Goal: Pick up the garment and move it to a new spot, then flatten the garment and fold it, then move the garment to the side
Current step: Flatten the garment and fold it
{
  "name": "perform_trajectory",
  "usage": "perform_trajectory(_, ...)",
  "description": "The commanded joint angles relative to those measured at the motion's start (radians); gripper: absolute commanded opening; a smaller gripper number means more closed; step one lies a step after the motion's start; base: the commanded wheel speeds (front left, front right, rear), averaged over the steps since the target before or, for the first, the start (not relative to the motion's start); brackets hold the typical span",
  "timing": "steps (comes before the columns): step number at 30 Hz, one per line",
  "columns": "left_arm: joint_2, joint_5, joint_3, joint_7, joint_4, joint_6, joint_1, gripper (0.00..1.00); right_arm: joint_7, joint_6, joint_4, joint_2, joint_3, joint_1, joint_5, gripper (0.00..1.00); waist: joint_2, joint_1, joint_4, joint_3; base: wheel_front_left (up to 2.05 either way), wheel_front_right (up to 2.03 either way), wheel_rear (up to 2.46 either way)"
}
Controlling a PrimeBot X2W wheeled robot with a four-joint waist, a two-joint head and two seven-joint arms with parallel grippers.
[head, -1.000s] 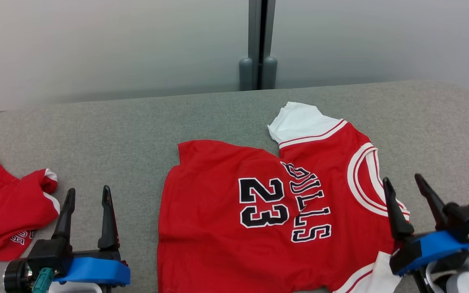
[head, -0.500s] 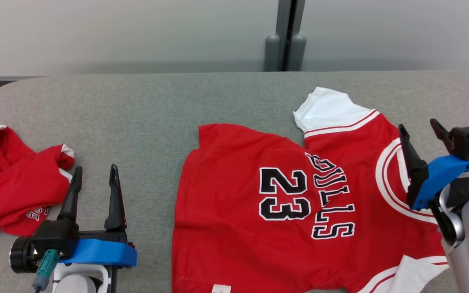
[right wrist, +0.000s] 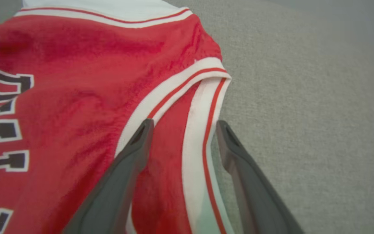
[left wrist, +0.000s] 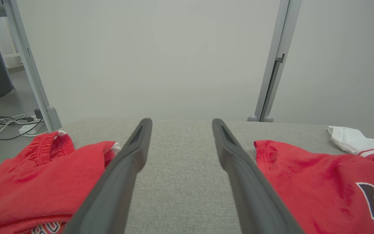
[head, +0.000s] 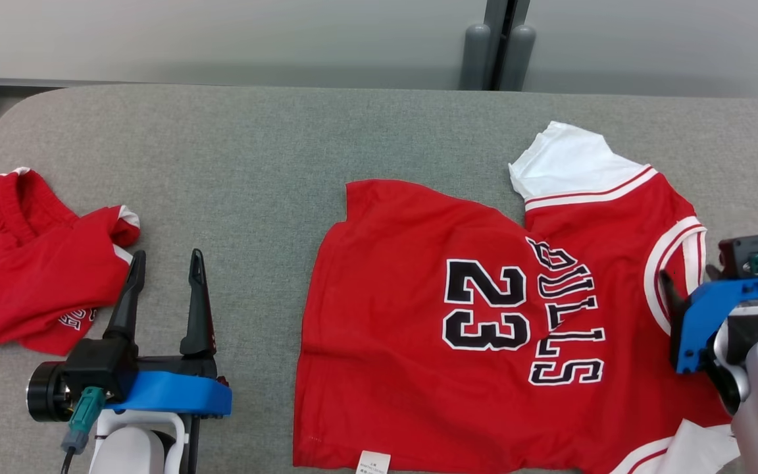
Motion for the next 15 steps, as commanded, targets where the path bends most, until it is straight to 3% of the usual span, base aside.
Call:
perform_trajectory(1, -0.002, -0.004, 0.001, -0.005, 0.002, -0.001, -0.020, 1.00, -0.005, 0.000, 0.036, 0.004, 0.003, -0.016, -0.012, 1.00, 0.0000, -0.0001, 0.003, 0.004, 0.00, 0.00, 0.00)
perform_trajectory(9, -0.003, -0.002, -0.002, -0.005, 0.011, -0.002, -0.033, 1.00, -0.006, 0.001, 0.207, 0.051, 0.016, -0.050, -0.002, 1.00, 0.0000, -0.0001, 0.007, 0.005, 0.00, 0.00, 0.00)
perform_trajectory(10, -0.004, -0.001, -0.002, -0.005, 0.012, -0.002, -0.034, 1.00, -0.010, 0.002, 0.220, 0.055, 0.028, -0.055, -0.004, 0.49, 0.0000, -0.0001, 0.007, 0.004, 0.00, 0.00, 0.00)
perform_trajectory(11, -0.004, -0.001, -0.002, -0.005, 0.014, -0.002, -0.033, 1.00, -0.020, 0.002, 0.229, 0.063, 0.041, -0.063, 0.000, 0.08, 0.0000, -0.0001, 0.007, 0.002, 0.00, 0.00, 0.00)
perform_trajectory(12, -0.004, -0.001, -0.001, -0.005, 0.014, -0.002, -0.030, 1.00, -0.037, 0.002, 0.233, 0.065, 0.047, -0.072, 0.007, 0.00, 0.0000, -0.0001, 0.007, 0.000, 0.00, 0.00, 0.00)
perform_trajectory(15, -0.004, -0.001, 0.001, -0.005, 0.017, -0.001, -0.023, 1.00, -0.096, 0.001, 0.234, 0.044, 0.054, -0.111, 0.004, 0.00, 0.0000, -0.0001, 0.006, -0.005, 0.00, 0.00, 0.00)
